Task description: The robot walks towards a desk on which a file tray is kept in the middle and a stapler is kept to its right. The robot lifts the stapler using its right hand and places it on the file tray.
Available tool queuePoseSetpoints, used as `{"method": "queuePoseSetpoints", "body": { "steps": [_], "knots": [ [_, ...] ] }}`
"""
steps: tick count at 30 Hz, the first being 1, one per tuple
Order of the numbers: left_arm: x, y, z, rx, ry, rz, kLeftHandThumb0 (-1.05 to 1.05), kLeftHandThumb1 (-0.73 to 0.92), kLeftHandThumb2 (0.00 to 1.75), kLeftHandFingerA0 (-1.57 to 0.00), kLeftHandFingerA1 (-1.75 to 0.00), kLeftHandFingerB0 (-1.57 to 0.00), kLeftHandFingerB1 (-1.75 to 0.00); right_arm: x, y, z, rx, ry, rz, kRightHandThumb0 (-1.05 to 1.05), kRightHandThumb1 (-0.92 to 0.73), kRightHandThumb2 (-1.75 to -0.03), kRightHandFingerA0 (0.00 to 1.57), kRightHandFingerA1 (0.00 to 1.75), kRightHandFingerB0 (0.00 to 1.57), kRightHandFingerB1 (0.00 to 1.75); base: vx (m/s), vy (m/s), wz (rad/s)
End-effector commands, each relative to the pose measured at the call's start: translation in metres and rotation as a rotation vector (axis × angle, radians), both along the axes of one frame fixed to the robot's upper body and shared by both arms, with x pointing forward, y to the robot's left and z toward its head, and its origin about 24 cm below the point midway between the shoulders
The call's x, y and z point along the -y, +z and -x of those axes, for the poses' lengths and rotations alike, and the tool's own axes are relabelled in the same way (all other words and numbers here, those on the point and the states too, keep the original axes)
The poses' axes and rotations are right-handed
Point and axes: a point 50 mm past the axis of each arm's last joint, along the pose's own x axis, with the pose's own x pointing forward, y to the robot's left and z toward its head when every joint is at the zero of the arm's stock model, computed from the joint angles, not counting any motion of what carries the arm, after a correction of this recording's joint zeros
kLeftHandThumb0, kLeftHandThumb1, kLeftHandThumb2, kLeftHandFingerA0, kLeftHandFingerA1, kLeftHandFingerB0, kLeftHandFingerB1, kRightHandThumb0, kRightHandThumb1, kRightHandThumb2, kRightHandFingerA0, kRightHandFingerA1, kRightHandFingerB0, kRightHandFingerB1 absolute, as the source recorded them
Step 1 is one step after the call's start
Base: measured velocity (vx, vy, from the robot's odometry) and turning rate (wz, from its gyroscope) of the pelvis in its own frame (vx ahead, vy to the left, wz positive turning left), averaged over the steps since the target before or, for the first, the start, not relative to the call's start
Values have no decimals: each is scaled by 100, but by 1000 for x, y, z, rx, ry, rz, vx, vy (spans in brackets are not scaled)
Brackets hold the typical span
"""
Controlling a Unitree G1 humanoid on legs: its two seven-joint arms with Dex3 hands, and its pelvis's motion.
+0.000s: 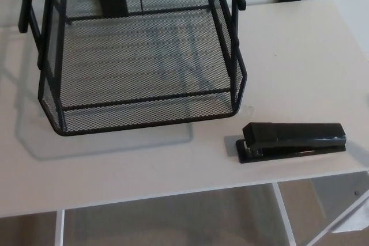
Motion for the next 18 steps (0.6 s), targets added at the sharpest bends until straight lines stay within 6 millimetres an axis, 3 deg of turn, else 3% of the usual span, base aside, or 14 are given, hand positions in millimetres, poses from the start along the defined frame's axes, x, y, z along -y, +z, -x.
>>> {"method": "queuePoseSetpoints", "body": {
  "steps": [1, 5, 6, 7, 8, 9, 10, 13, 14, 17, 18],
  "knots": [
    [-1, -1, 5, -14, 37, 10, -105, 76, 130, -25, -87, -8, -71, -59, 1, -14, -159, 303, 49, -39, -34, -93, 4, 52, 0, 53, 0, 0, 0],
    [-1, 1, 2, -12, 35, 11, -105, 76, 129, -24, -86, -9, -71, -77, -4, -17, -223, 364, 99, -37, -36, -93, 4, 52, 0, 52, 0, 0, 0],
    [-1, 1, 2, -11, 27, 12, -105, 77, 130, -22, -85, -11, -69, -88, -8, -20, -257, 400, 122, -56, -40, -74, 18, 53, 5, 38, 0, 0, 0],
    [-1, 1, 2, -9, 36, 13, -105, 77, 130, -21, -84, -11, -69, -92, -10, -22, -268, 414, 130, -55, -41, -73, 16, 52, 5, 38, 0, 0, 0],
    [0, 0, 2, -21, 27, -1, -105, 76, 130, -35, -91, -11, -75, -99, -11, -24, -281, 436, 189, -50, -53, -58, 19, 47, 9, 28, 0, 0, 0],
    [0, 0, 2, -23, 26, -3, -105, 77, 129, -33, -89, -6, -72, -100, -11, -24, -284, 437, 195, -55, -43, -71, 19, 48, 10, 38, 0, 0, 0],
    [0, 0, 2, -26, 28, -3, -105, 77, 130, -33, -90, -7, -72, -104, -13, -26, -292, 444, 210, -35, -43, -96, 3, 52, 0, 50, 0, 0, 0],
    [0, 0, 1, -33, 0, -2, -105, 79, 132, -27, -87, -8, -71, -118, -19, -34, -340, 472, 254, -36, -42, -97, 2, 51, 0, 50, 0, 0, 0],
    [0, 0, 1, -33, 6, -4, -105, 78, 131, -34, -90, -10, -74, -124, -23, -38, -360, 483, 273, -59, -58, -60, 16, 41, 9, 21, 0, 0, 0],
    [1, 0, 0, -20, 25, 11, -105, 77, 131, -24, -85, -10, -71, -133, -31, -45, -383, 505, 315, -59, -58, -60, 15, 41, 10, 22, 0, 0, 0],
    [1, 0, 0, -14, 27, 16, -105, 77, 129, -25, -86, -8, -71, -137, -35, -49, -405, 518, 318, -62, -45, -78, 6, 46, 6, 32, 0, 0, 0]
  ]
}}
